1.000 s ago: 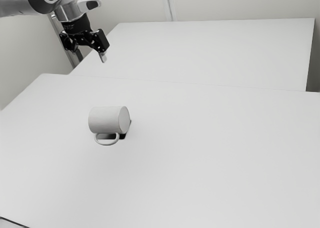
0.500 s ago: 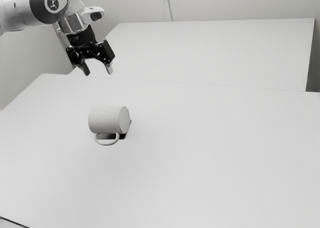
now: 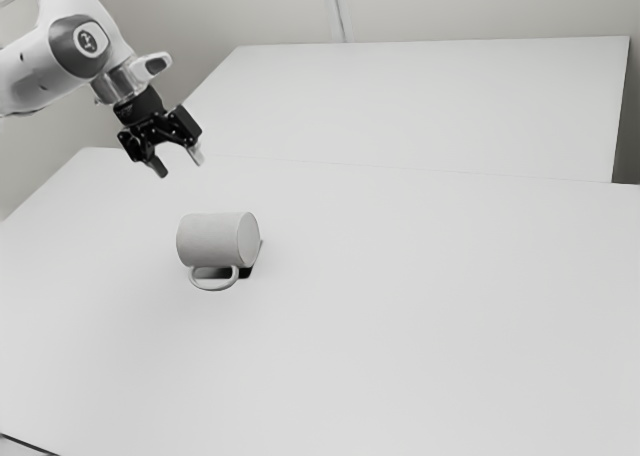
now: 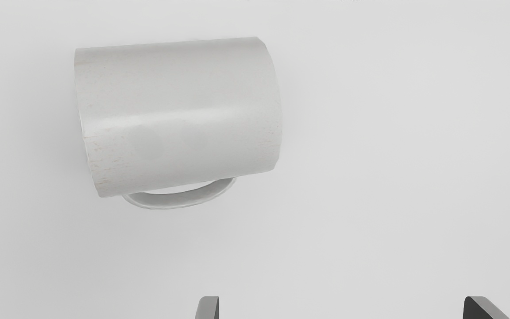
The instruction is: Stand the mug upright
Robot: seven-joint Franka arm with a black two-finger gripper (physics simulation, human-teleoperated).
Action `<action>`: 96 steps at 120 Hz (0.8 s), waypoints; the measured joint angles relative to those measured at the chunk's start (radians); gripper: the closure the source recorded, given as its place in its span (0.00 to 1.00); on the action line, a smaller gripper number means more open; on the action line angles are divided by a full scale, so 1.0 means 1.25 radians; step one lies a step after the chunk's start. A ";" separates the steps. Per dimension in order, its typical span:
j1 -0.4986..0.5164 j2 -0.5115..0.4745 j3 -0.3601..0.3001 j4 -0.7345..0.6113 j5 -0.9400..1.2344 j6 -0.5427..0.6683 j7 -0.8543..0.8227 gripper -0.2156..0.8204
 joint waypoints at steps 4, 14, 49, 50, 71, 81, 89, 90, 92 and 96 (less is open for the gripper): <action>0.010 0.010 0.000 0.000 -0.011 0.004 0.019 0.21; 0.050 0.039 0.000 0.002 -0.048 0.010 0.071 0.21; 0.171 0.146 -0.002 0.004 -0.185 0.016 0.240 0.21; 0.174 0.149 -0.002 0.004 -0.189 0.016 0.244 0.21; 0.220 0.200 -0.016 0.010 -0.243 0.005 0.320 0.21; 0.234 0.224 -0.016 0.019 -0.269 -0.002 0.350 0.21; 0.246 0.251 -0.017 0.036 -0.284 -0.007 0.371 0.21; 0.247 0.253 -0.017 0.038 -0.286 -0.007 0.373 0.21; 0.250 0.258 -0.018 0.040 -0.288 -0.008 0.378 0.21; 0.252 0.268 -0.019 0.044 -0.296 -0.010 0.387 0.21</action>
